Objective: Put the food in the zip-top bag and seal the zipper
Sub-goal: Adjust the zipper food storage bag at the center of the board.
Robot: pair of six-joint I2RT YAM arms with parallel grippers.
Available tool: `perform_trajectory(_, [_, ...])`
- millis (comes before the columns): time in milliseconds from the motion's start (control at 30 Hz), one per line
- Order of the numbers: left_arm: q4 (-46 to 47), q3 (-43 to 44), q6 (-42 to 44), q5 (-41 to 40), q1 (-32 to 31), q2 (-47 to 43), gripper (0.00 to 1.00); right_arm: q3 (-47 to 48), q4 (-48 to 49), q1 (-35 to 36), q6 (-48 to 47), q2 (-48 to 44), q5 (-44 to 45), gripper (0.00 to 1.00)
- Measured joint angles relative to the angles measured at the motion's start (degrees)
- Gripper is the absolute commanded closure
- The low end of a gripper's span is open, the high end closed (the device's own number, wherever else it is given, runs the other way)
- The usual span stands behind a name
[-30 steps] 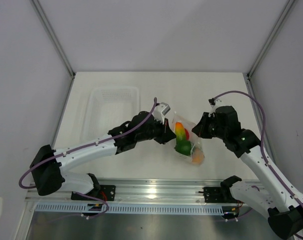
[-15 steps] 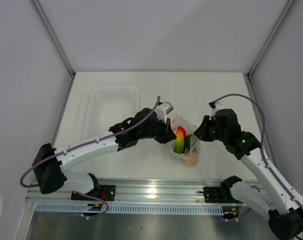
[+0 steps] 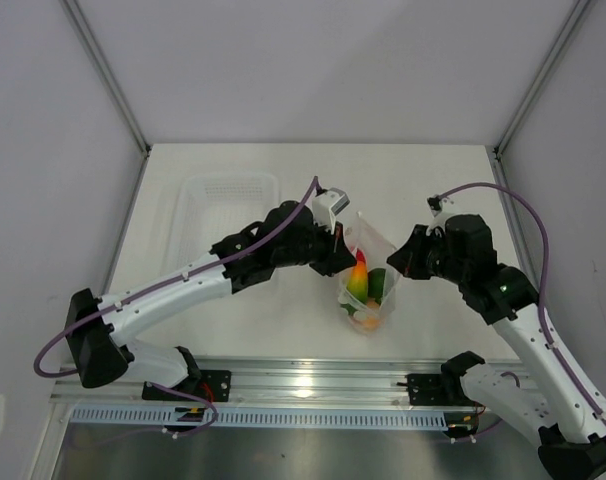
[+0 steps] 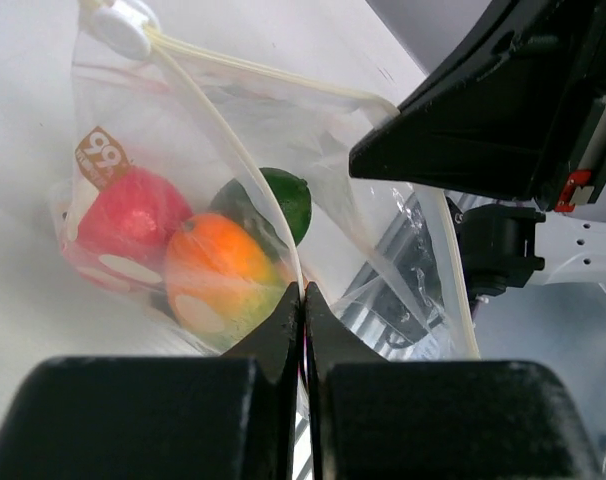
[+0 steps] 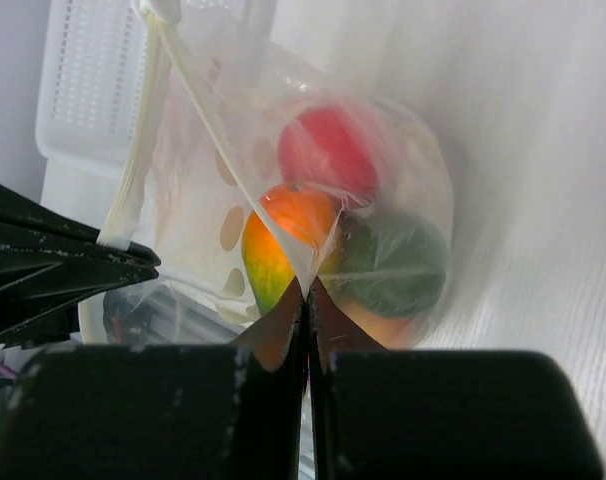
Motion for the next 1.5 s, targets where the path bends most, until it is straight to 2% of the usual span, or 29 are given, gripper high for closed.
perform_trajectory(367, [-3.87,8.37,1.79,3.23,2.69,4.74,0.99,-3.04,2.43,0.00,6.51,-1.05,-5.62,1.00])
perform_trajectory(600, [-1.95,7.21,1.62,7.91,2.71,7.21,0.99,-5.81,4.76,0.02,11.69,-0.87,-5.64,1.00])
perform_trajectory(700, [-0.87,5.14,1.60,10.23,2.71,7.50,0.59,-6.91,4.94,0.66,14.05,-0.66,-4.90,1.00])
perform_trajectory(733, [-0.59,4.68,1.51,10.93,2.71,7.58,0.35,-7.04,4.98,1.07,14.73,-0.55,-4.33,1.00])
perform_trajectory(800, [0.33,3.89,0.66,12.07,2.71,7.63,0.23,-7.10,5.31,1.88,15.89,-0.52,-3.32,1.00])
perform_trajectory(900, [1.42,3.56,0.20,13.18,2.71,7.61,0.16,-7.10,5.75,2.64,17.51,-0.55,-1.64,1.00])
perform_trajectory(1100, [3.63,2.69,-0.44,14.69,2.69,7.37,0.11,-7.23,6.25,3.23,21.57,-0.55,1.05,1.00])
perform_trajectory(1500, [3.52,0.72,-0.85,12.15,-1.11,7.04,0.09,-7.65,7.43,4.31,31.23,1.27,5.46,1.00])
